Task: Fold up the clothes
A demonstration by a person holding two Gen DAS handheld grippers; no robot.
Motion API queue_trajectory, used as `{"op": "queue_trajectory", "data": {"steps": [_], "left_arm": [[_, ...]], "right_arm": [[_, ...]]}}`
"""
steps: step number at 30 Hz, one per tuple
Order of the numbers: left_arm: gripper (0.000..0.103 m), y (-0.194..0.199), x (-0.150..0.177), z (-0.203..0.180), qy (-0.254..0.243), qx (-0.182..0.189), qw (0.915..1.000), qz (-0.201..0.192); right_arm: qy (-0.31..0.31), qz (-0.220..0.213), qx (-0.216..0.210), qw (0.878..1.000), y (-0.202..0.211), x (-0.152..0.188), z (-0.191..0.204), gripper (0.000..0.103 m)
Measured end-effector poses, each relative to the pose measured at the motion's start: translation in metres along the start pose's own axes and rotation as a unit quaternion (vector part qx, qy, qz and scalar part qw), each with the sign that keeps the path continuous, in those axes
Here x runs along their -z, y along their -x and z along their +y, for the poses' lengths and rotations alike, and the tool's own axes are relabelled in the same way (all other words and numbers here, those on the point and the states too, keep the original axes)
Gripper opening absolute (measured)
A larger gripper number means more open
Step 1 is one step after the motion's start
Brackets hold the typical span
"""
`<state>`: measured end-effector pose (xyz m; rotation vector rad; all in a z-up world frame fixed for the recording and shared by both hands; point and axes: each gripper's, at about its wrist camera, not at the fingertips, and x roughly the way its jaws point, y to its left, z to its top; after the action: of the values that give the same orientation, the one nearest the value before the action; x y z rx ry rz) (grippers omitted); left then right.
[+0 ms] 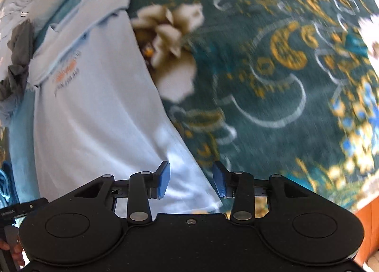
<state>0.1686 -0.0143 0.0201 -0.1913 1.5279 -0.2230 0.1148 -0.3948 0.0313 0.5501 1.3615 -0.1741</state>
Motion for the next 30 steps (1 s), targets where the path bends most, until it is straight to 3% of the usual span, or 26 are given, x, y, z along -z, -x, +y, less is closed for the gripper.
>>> {"op": "queue_trajectory", "data": {"steps": [2,8,13,16,17,22,26,30], "left_arm": [[0.097,0.0,0.0,-0.002,-0.003,-0.006,1.0,0.0],[0.082,0.004,-0.003,-0.005,0.004,-0.006,0.9999,0.009],[0.077,0.007,-0.005,-0.005,0.009,0.003,0.9998,0.016],[0.057,0.008,-0.006,0.0,0.027,0.016,0.9993,0.02],[0.045,0.008,-0.006,0.002,0.033,0.021,0.9989,0.025],[0.045,0.008,-0.007,0.005,0.04,0.026,0.9983,0.035],[0.017,0.012,-0.009,0.008,0.043,0.023,0.9983,0.033],[0.007,0.022,-0.013,0.018,0.053,0.027,0.9982,0.01]], "right_arm": [[-0.006,-0.003,-0.004,1.0,0.0,0.003,-0.004,0.042],[0.008,0.003,-0.019,1.0,-0.005,0.007,0.003,0.043],[0.006,0.015,-0.041,0.999,-0.004,0.012,0.004,0.027],[0.01,0.017,-0.039,0.999,-0.005,0.013,0.005,0.019],[0.008,0.016,-0.038,0.999,-0.005,0.013,0.004,0.017],[0.005,0.02,-0.045,0.999,-0.003,0.013,-0.001,0.015],[0.011,0.025,-0.045,0.999,-0.005,0.01,0.0,0.005],[0.034,0.027,-0.038,0.998,-0.001,0.007,0.007,0.003]]}}
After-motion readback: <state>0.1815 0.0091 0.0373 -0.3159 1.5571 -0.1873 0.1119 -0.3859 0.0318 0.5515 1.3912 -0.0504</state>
